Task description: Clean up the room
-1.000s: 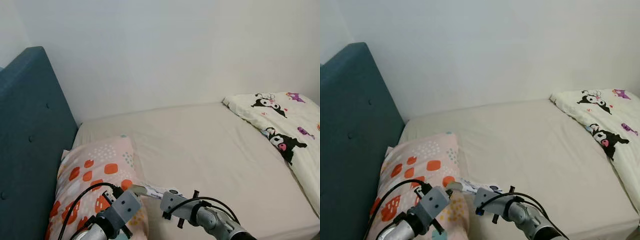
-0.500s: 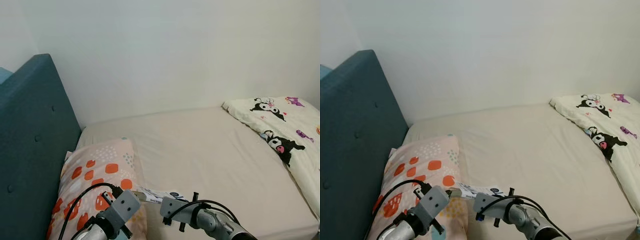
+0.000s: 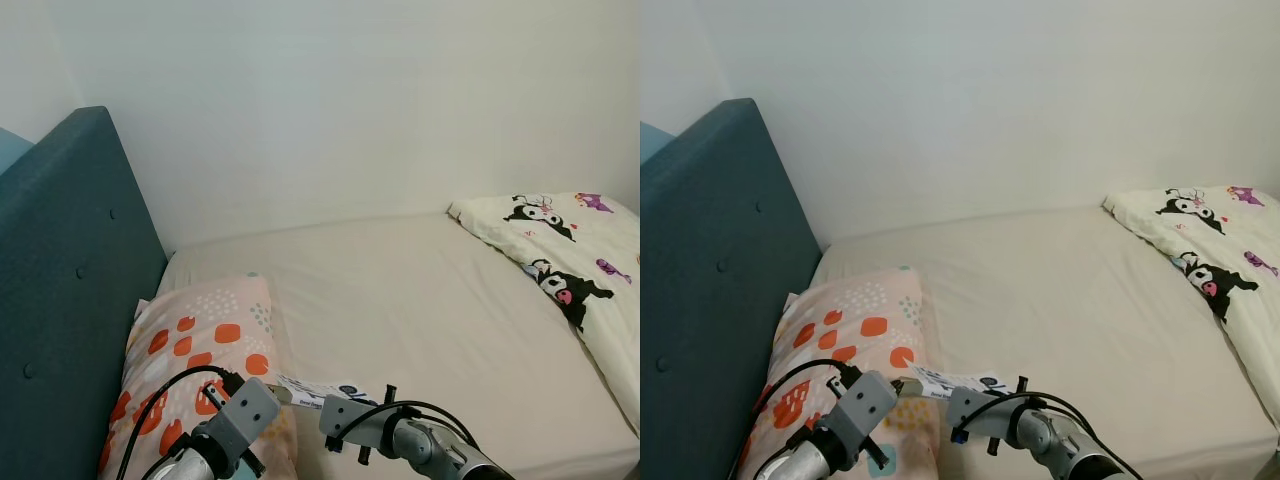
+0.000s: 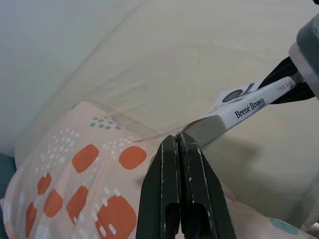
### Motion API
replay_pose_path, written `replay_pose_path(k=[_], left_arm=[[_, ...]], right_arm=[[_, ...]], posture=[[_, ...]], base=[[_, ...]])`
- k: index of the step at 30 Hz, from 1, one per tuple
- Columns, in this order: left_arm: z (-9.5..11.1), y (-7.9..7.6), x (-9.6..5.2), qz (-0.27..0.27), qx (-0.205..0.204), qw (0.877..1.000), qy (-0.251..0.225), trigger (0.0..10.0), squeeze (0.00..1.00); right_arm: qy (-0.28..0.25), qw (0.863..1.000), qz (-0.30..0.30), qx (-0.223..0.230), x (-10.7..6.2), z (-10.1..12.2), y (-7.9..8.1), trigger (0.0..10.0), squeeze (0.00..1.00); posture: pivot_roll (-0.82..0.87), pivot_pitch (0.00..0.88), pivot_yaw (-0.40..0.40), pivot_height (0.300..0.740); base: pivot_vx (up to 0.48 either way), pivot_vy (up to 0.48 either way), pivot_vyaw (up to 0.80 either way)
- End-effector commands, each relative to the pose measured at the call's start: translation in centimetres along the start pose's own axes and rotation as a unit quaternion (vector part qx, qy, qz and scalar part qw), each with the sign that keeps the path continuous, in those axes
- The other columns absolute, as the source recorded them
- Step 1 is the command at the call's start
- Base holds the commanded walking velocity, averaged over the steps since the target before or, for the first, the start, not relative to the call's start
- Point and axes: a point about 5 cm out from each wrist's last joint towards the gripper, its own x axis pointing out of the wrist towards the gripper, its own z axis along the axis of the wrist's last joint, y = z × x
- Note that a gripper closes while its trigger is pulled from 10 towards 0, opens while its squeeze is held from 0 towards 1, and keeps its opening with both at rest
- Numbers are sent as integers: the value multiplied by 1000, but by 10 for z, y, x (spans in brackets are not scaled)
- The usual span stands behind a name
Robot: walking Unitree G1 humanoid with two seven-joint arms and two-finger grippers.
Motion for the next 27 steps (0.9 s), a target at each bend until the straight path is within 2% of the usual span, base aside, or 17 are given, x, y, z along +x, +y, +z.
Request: replay_pose_path(k=[1,14,27], left_arm=[[-2,-1,-1,-1,-8,1000,6,10000,0],[0,-1,-1,-3,-6,1000,4,10000,0],[-5,2,-2,-5,-1,1000,27,10000,0]], right_arm=[[-12,1000,-9,-6,1,5,-5,10000,0],[-13,1000,-10,-7,2,6,-5,10000,0],[-13,1000,-8,1,2,6,-1,10000,0]], posture=[[-52,0,-2,740],[-50,0,-2,740],[-43,0,6,740]], base=[[0,0,0],[-321,0,0],[0,0,0]])
